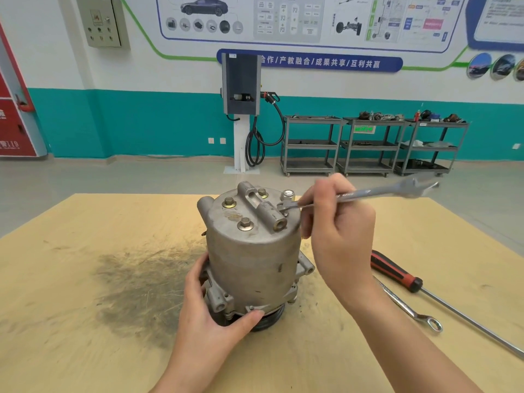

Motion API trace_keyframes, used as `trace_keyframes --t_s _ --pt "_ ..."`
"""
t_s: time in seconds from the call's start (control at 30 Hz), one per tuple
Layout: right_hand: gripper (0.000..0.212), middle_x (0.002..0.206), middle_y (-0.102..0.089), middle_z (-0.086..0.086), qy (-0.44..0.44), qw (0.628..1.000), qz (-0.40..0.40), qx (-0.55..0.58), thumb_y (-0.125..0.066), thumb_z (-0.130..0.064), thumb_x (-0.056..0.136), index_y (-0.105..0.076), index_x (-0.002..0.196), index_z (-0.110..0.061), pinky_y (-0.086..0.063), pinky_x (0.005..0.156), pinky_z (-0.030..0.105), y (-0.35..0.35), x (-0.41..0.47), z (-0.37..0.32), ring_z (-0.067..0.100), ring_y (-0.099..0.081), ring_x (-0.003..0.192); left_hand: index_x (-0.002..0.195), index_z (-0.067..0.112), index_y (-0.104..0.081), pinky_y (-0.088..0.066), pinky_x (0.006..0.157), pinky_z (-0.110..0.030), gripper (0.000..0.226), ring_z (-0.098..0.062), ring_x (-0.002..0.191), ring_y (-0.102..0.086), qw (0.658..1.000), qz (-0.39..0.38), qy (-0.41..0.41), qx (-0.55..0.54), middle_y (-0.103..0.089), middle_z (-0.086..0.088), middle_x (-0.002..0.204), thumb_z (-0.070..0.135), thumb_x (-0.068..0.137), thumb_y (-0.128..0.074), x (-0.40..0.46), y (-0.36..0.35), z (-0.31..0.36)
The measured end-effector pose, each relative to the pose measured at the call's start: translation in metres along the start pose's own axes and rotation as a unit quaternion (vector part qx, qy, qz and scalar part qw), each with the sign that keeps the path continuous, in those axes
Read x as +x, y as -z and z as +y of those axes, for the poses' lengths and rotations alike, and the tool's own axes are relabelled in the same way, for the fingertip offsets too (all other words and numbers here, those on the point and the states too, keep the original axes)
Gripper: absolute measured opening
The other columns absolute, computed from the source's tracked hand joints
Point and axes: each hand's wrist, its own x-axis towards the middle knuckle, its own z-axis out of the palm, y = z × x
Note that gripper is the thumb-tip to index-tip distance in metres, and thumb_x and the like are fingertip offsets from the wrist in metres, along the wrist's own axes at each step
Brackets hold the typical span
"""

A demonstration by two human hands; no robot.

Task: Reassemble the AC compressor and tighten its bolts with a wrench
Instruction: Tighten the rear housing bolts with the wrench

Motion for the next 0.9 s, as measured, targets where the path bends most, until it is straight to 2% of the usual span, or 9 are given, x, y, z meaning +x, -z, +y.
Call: trace_keyframes --t_s 0.1,0.17,0.27,0.4,0.53,0.63,0.73,0.8,0.9 --pt "0.054 0.050 -0.052 0.000 0.093 0.991 -0.034 -0.089 -0.039 -0.048 0.100 -0.060 0.074 -0.005 -0.041 0.039 0.039 0.001 0.000 -0.003 0.022 -0.050 0.042 0.117 0.080 -0.024 -0.038 0.087 -0.014 0.100 0.030 0.117 -0.035 1.000 0.000 -0.002 -0.002 -0.036 0.055 0.125 0.058 0.040 -0.084 0.000 0.000 -0.001" --pt "0.043 0.049 -0.050 0.000 0.072 0.996 -0.016 -0.040 -0.042 -0.041 0.100 -0.058 0.075 -0.010 -0.041 0.041 0.032 0.004 0.001 -0.005 0.017 -0.050 0.042 0.117 0.079 -0.024 -0.038 0.088 -0.014 0.100 0.030 0.118 -0.035 1.000 -0.002 -0.003 -0.004 -0.036 0.054 0.125 0.058 0.040 -0.085 0.000 0.000 -0.002" --pt "0.043 0.049 -0.052 0.007 -0.050 0.996 0.023 0.068 -0.032 -0.038 0.103 -0.055 0.072 -0.020 -0.038 0.046 0.019 0.007 0.005 -0.004 0.013 -0.050 0.043 0.118 0.079 -0.024 -0.037 0.088 -0.014 0.101 0.028 0.119 -0.036 1.000 -0.003 -0.007 -0.005 -0.036 0.054 0.125 0.058 0.040 -0.085 0.001 0.000 -0.002" --pt "0.048 0.046 -0.050 0.003 -0.213 0.966 -0.001 0.149 -0.030 -0.038 0.104 -0.053 0.072 -0.012 -0.034 0.041 0.022 0.008 0.012 0.004 0.015 -0.049 0.042 0.118 0.079 -0.024 -0.038 0.086 -0.011 0.100 0.028 0.119 -0.036 1.000 -0.003 -0.010 -0.002 -0.036 0.054 0.125 0.060 0.040 -0.084 0.001 0.000 -0.002" --pt "0.046 0.046 -0.051 0.003 -0.280 0.943 -0.021 0.181 -0.032 -0.040 0.104 -0.053 0.075 -0.011 -0.032 0.040 0.023 0.010 0.015 0.012 0.015 -0.048 0.041 0.116 0.081 -0.023 -0.041 0.081 -0.003 0.100 0.030 0.117 -0.036 1.000 0.000 -0.008 0.001 -0.035 0.056 0.123 0.060 0.039 -0.083 0.001 0.000 -0.001" --pt "0.049 0.046 -0.052 0.002 -0.210 0.969 -0.014 0.127 -0.035 -0.044 0.102 -0.055 0.073 -0.010 -0.037 0.043 0.023 0.009 0.011 0.009 0.014 -0.050 0.043 0.115 0.082 -0.022 -0.038 0.079 0.004 0.099 0.031 0.116 -0.035 1.000 0.001 -0.008 0.003 -0.034 0.058 0.122 0.060 0.039 -0.083 0.001 0.000 0.000" --pt "0.049 0.049 -0.051 -0.002 -0.002 1.000 -0.022 -0.011 -0.040 -0.048 0.099 -0.055 0.072 -0.010 -0.041 0.042 0.034 0.004 0.004 0.002 0.012 -0.049 0.043 0.114 0.082 -0.021 -0.040 0.081 -0.004 0.100 0.032 0.116 -0.035 1.000 0.003 -0.003 0.005 -0.034 0.058 0.122 0.061 0.038 -0.082 0.001 0.000 0.000" --pt "0.056 0.055 -0.052 -0.005 0.109 0.987 -0.052 -0.106 -0.038 -0.051 0.099 -0.060 0.073 -0.006 -0.039 0.036 0.036 0.002 0.000 -0.001 0.009 -0.044 0.043 0.114 0.083 -0.022 -0.039 0.083 -0.008 0.099 0.032 0.115 -0.035 1.000 0.003 -0.001 0.004 -0.034 0.058 0.121 0.062 0.038 -0.082 0.001 0.000 0.001" --pt "0.057 0.053 -0.054 -0.003 0.104 0.987 -0.044 -0.115 -0.038 -0.051 0.099 -0.061 0.075 -0.005 -0.039 0.038 0.033 0.003 0.002 -0.003 0.012 -0.046 0.042 0.115 0.082 -0.022 -0.038 0.086 -0.012 0.100 0.031 0.116 -0.035 1.000 0.001 0.000 0.001 -0.034 0.058 0.121 0.062 0.038 -0.083 0.000 0.000 0.000"
